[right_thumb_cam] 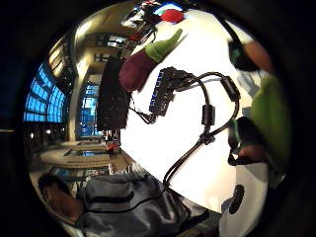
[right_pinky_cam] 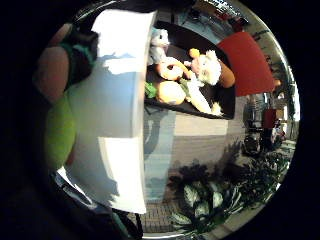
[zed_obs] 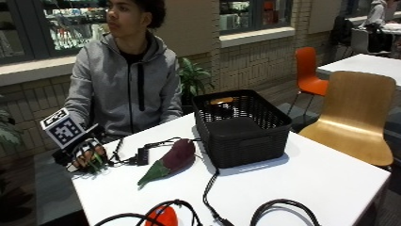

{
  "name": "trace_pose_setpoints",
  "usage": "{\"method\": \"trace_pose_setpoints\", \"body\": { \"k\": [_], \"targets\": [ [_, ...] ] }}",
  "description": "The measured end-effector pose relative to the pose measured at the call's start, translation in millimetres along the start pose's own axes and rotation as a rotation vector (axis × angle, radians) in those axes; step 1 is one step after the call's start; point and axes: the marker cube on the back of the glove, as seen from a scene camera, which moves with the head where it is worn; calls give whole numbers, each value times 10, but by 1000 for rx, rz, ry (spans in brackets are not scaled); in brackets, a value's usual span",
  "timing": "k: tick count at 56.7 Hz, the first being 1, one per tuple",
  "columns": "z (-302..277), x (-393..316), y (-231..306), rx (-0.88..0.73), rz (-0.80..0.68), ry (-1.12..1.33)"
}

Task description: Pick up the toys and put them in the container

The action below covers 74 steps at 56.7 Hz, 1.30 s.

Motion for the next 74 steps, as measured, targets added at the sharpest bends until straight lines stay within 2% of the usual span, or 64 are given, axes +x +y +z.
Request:
{"method": "trace_pose_setpoints", "body": {
  "k": [6,19,24,33,38,45,53,61,74],
  "targets": [
    [-14,-77,-52,52,-1,66],
    [-131,-188,-109,166,-63,-2],
    [-260,-327,-100,122,-68,-20],
    [-507,-922,-146,155,-199,-20],
    [-610,-1366,-239,164,-334,-2],
    [-718,-2008,-522,90,-540,-17],
    [-655,-2676,-601,44,-655,-25],
    [-672,-3024,-679,-22,-693,-174],
    [-710,-2907,-766,-51,-669,-211]
  ]
}}
